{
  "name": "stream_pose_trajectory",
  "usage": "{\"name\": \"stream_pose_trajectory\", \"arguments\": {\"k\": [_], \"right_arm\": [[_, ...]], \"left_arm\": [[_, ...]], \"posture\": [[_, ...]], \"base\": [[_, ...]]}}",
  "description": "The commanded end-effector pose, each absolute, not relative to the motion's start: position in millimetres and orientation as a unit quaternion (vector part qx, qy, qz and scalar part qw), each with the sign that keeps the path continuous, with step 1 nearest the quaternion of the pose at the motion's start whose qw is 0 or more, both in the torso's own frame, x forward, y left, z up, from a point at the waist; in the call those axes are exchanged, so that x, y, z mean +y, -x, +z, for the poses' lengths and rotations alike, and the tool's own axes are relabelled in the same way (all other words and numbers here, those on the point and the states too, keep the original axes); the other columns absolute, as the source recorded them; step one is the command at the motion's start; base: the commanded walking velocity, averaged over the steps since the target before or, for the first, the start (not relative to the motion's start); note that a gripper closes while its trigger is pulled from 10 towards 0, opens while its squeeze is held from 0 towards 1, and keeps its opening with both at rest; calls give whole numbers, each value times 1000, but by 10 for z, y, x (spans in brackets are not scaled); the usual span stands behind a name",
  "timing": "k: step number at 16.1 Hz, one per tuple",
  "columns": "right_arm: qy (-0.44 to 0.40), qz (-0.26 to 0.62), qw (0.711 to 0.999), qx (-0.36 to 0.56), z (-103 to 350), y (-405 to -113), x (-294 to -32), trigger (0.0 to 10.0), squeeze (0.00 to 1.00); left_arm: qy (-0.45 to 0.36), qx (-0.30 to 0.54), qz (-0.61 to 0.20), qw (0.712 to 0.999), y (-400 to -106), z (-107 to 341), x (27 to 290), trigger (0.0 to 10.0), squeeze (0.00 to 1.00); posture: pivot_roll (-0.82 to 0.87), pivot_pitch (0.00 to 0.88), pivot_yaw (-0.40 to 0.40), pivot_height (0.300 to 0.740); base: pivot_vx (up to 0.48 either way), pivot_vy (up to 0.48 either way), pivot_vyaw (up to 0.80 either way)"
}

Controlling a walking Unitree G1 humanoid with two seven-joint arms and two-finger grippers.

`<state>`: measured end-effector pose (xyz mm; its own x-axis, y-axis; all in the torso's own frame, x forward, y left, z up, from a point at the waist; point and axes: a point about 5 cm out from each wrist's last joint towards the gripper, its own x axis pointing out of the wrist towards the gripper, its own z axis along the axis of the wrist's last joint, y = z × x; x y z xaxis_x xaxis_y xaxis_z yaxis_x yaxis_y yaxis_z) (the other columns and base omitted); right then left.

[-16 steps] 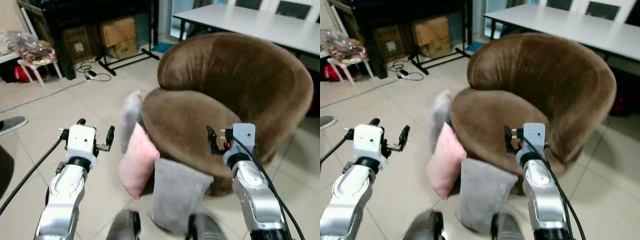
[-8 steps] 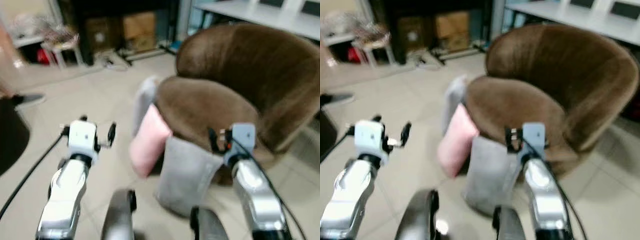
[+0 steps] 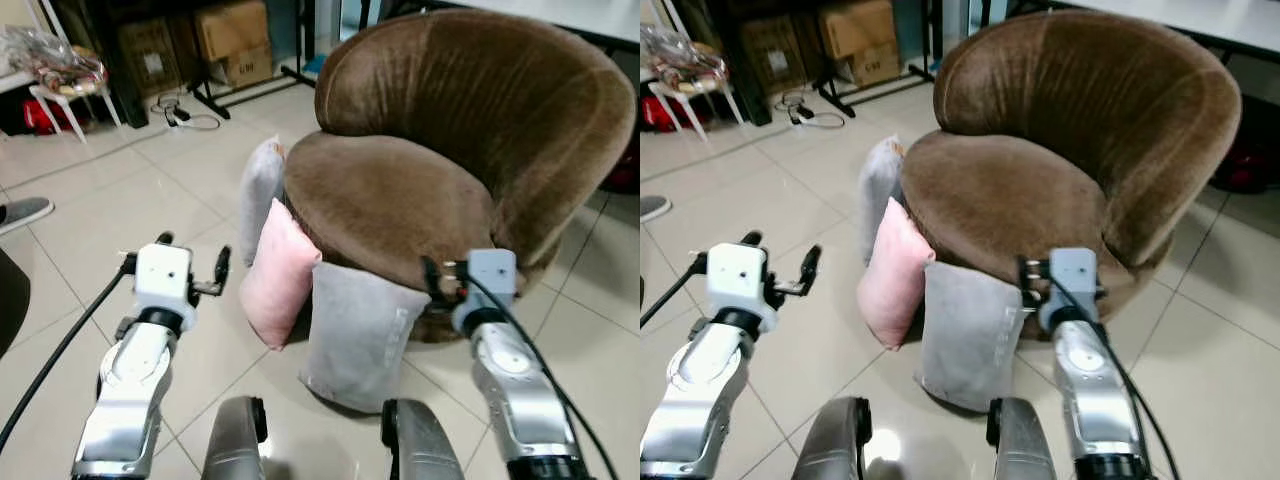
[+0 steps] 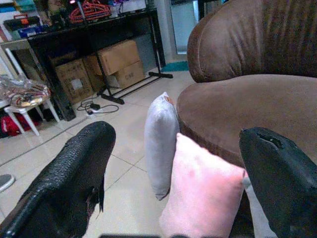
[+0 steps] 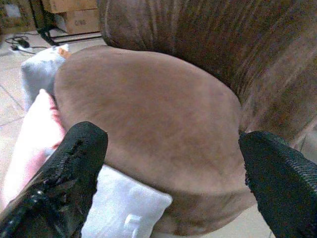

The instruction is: Move the pillow to the sofa from floor

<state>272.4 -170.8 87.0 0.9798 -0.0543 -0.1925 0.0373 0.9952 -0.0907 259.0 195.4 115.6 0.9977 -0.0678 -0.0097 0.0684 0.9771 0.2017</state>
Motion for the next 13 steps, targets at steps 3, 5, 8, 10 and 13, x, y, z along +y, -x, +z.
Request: {"name": "stream_pose_trajectory", "arguments": {"k": [3,5,8,10,13], "right_arm": [[45,-26,994,92,904,-2769,-1680,10000,0],[46,-28,994,93,899,-2770,-1684,10000,0],[55,-15,994,92,901,-2782,-1658,10000,0],[64,-3,994,92,902,-2786,-1631,10000,0],[62,3,993,95,881,-2777,-1619,10000,0]], "left_arm": [[-99,4,-37,994,-2613,1140,1970,10000,0],[-99,3,-35,994,-2620,1141,1977,10000,0],[-100,2,-34,994,-2623,1137,1988,10000,0],[-100,2,-33,994,-2625,1135,1989,10000,0],[-103,2,-32,994,-2619,1126,1994,10000,0]], "posture": [[-43,0,12,600],[-42,0,11,600],[-40,0,9,600],[-37,0,7,600],[-36,0,6,600]], "base": [[324,0,0],[345,0,0],[345,0,0],[347,0,400],[339,0,800]]}}
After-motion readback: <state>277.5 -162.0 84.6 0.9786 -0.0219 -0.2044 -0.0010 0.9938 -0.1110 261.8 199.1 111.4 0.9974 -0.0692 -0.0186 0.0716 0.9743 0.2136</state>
